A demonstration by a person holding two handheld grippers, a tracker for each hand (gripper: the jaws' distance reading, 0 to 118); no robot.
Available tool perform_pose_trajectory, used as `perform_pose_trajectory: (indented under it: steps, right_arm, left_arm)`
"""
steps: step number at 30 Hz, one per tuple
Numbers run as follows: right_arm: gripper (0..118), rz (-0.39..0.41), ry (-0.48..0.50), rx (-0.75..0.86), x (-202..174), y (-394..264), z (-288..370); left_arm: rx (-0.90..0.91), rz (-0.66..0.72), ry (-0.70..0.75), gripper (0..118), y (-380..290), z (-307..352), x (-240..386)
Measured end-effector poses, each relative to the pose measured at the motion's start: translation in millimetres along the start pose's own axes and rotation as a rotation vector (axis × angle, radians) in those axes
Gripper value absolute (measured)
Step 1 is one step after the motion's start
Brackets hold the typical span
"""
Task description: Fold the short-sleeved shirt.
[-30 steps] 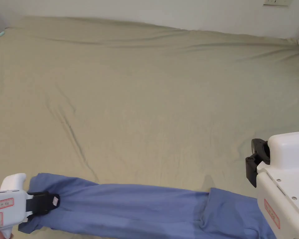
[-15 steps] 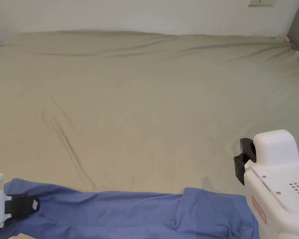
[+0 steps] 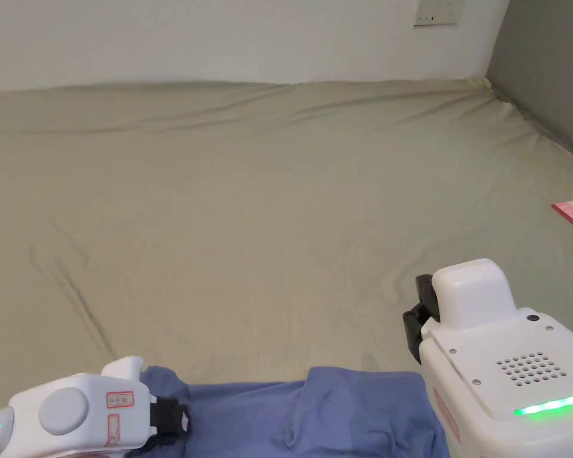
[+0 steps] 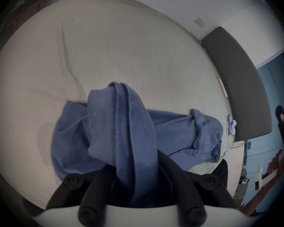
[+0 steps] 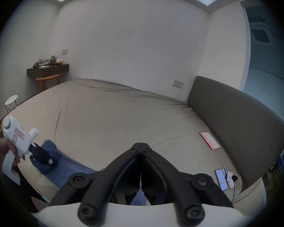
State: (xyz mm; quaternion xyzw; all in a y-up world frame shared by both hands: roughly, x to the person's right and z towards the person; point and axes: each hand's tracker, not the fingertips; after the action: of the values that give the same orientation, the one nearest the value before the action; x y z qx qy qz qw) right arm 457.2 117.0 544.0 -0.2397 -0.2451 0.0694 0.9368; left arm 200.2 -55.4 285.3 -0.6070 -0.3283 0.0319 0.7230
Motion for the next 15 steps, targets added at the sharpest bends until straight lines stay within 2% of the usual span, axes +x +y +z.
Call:
perform_pose_trajectory:
  steps: [2, 3, 4, 5, 6, 7, 9, 10, 13, 14, 15]
  right_arm:
    - [2, -0.004, -0.005, -0.005, 6, -2, 0]
    - [2, -0.006, -0.012, -0.008, 9, -4, 0]
    - [2, -0.012, -0.020, -0.011, 12, -5, -1]
    - [2, -0.018, -0.024, -0.014, 14, -6, -1]
    - [2, -0.026, -0.027, -0.018, 17, -7, -2]
    - [2, -0.033, -0.029, -0.022, 20, -8, -2]
    - [2, -0.043, -0.030, -0.027, 23, -10, -5]
    - [2, -0.045, -0.032, -0.030, 23, -10, -6]
    - [2, -0.045, -0.036, -0.033, 23, -10, -8]
    - [2, -0.045, -0.034, -0.034, 23, -10, -8]
    - [2, -0.044, -0.033, -0.033, 22, -9, -8]
  left_arm:
    - [-0.023, 0.003, 0.029, 10, -3, -17, 7]
    - [-0.028, -0.004, 0.044, 15, -5, -23, 14]
    - [-0.029, -0.004, 0.053, 30, -6, -29, 19]
    - [-0.029, 0.003, 0.051, 57, -6, -31, 22]
    - [-0.025, 0.035, -0.006, 99, -6, -32, 23]
    - [-0.019, 0.080, -0.121, 118, -7, -33, 29]
    - [-0.032, 0.181, -0.315, 117, -8, -31, 33]
    - [-0.012, 0.225, -0.353, 116, -7, -24, 36]
    - [0.078, 0.208, -0.388, 114, -2, 1, 31]
    - [0.143, 0.181, -0.366, 109, -1, 12, 28]
    - [0.177, 0.131, -0.304, 93, 0, 20, 23]
